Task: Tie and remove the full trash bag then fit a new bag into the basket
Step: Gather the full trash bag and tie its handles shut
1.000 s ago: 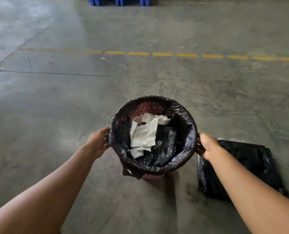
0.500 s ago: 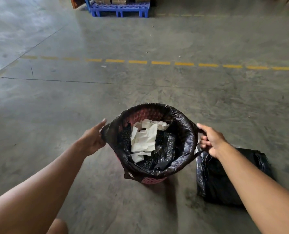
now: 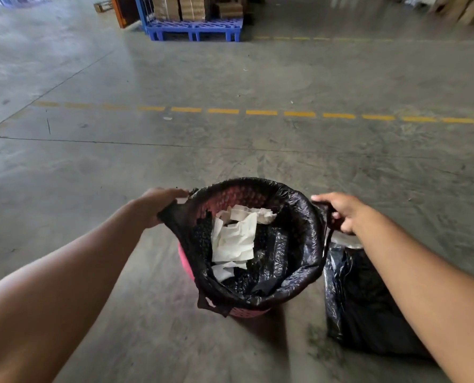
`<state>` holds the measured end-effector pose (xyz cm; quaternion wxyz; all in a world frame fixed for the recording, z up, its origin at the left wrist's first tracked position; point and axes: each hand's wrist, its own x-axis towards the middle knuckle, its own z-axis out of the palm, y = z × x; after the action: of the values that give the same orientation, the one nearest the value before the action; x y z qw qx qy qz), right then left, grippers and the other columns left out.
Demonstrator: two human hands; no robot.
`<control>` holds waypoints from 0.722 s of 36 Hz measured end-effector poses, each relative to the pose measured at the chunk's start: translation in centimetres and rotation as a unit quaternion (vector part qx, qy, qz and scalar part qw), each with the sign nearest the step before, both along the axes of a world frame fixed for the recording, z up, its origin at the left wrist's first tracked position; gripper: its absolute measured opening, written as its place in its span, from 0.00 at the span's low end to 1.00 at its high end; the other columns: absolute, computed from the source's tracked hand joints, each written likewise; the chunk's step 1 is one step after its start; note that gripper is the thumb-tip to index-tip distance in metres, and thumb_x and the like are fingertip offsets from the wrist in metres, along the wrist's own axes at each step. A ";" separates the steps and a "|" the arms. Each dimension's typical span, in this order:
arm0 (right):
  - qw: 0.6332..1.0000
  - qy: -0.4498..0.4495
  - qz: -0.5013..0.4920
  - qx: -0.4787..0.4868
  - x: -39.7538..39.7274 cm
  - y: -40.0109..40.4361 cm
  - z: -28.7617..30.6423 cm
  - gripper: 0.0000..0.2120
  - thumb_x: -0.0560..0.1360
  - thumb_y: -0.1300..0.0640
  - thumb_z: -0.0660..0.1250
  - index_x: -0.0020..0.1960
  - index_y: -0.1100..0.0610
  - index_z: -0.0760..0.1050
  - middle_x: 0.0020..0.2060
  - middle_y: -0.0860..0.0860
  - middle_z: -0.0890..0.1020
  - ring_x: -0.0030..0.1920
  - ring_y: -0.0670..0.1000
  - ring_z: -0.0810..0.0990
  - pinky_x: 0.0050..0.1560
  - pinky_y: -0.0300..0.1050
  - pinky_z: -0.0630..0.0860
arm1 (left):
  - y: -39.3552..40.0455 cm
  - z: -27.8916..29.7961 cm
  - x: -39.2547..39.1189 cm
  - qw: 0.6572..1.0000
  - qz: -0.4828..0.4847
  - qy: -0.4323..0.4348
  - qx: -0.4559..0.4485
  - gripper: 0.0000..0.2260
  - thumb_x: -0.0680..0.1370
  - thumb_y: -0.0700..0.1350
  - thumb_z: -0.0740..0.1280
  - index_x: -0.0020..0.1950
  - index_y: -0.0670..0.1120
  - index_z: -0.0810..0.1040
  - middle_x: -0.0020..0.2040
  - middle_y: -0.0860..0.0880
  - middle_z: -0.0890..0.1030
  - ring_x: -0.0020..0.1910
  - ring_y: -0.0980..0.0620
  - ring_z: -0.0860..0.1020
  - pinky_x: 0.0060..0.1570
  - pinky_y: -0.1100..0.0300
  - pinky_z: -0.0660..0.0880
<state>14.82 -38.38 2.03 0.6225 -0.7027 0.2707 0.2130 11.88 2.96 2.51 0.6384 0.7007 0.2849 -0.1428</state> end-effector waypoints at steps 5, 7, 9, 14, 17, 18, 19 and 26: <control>0.993 -0.053 -0.062 0.081 0.9 0.9 1.3 0.06 0.72 0.54 0.67 0.37 0.52 0.74 0.30 0.48 0.75 0.26 0.47 0.71 0.31 0.39 0.69 | -0.5 1.7 1.7 0.972 0.027 -0.019 -0.234 0.11 0.77 0.49 0.66 0.36 0.47 0.72 0.32 0.51 0.70 0.25 0.55 0.68 0.31 0.63 0.67; 0.996 -0.077 -0.038 -0.013 0.7 1.3 1.2 0.05 0.68 0.52 0.70 0.39 0.52 0.77 0.35 0.50 0.78 0.35 0.51 0.76 0.39 0.42 0.70 | -1.4 1.6 1.3 0.993 -0.048 0.029 -0.108 0.14 0.77 0.54 0.68 0.37 0.46 0.75 0.29 0.51 0.74 0.23 0.54 0.72 0.29 0.61 0.70; 0.988 -0.100 0.009 -0.118 0.7 1.7 1.0 0.12 0.68 0.49 0.75 0.45 0.55 0.80 0.40 0.51 0.80 0.41 0.52 0.78 0.43 0.42 0.71 | -2.4 1.6 1.0 0.987 -0.112 0.042 0.109 0.16 0.75 0.55 0.73 0.40 0.43 0.77 0.31 0.48 0.76 0.27 0.50 0.75 0.28 0.63 0.71; 0.967 -0.174 0.069 -0.175 1.9 3.0 1.4 0.09 0.66 0.54 0.81 0.38 0.55 0.83 0.39 0.53 0.85 0.38 0.51 0.79 0.47 0.42 0.74 | -3.9 1.7 2.6 0.982 -0.036 -0.090 0.162 0.08 0.77 0.47 0.74 0.41 0.46 0.80 0.31 0.50 0.70 0.22 0.54 0.67 0.18 0.68 0.62; 0.979 -0.205 -0.003 0.002 1.8 3.3 2.3 0.08 0.69 0.59 0.78 0.35 0.54 0.80 0.33 0.52 0.83 0.34 0.50 0.80 0.43 0.43 0.77 | -4.2 2.1 3.3 0.984 0.011 -0.144 -0.106 0.08 0.79 0.41 0.67 0.40 0.48 0.75 0.31 0.52 0.65 0.22 0.57 0.61 0.24 0.65 0.57; 0.979 -0.200 -0.008 0.047 1.5 3.3 2.5 0.08 0.70 0.59 0.77 0.35 0.54 0.80 0.33 0.52 0.83 0.33 0.51 0.80 0.41 0.43 0.77 | -4.2 2.2 3.3 0.974 0.023 -0.141 -0.175 0.10 0.78 0.41 0.65 0.38 0.48 0.70 0.30 0.53 0.63 0.21 0.58 0.60 0.25 0.64 0.55; 0.980 -0.191 -0.005 0.052 1.2 3.3 2.5 0.07 0.70 0.58 0.77 0.35 0.53 0.80 0.33 0.53 0.83 0.34 0.52 0.81 0.41 0.43 0.78 | -4.3 2.3 3.1 0.968 0.023 -0.133 -0.210 0.10 0.78 0.42 0.64 0.38 0.49 0.68 0.29 0.54 0.63 0.21 0.58 0.58 0.25 0.64 0.54; 0.978 -0.196 0.059 -0.030 0.0 4.0 3.0 0.06 0.73 0.61 0.74 0.38 0.54 0.81 0.35 0.53 0.83 0.36 0.50 0.79 0.43 0.42 0.77 | -4.6 2.8 1.5 0.990 -0.099 -0.099 0.033 0.05 0.78 0.47 0.70 0.44 0.49 0.83 0.38 0.49 0.72 0.31 0.54 0.67 0.30 0.63 0.65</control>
<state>14.78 -34.37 5.04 0.6285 -0.7640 0.1076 0.0988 13.39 -1.61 5.26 0.6226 0.7570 0.1538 -0.1253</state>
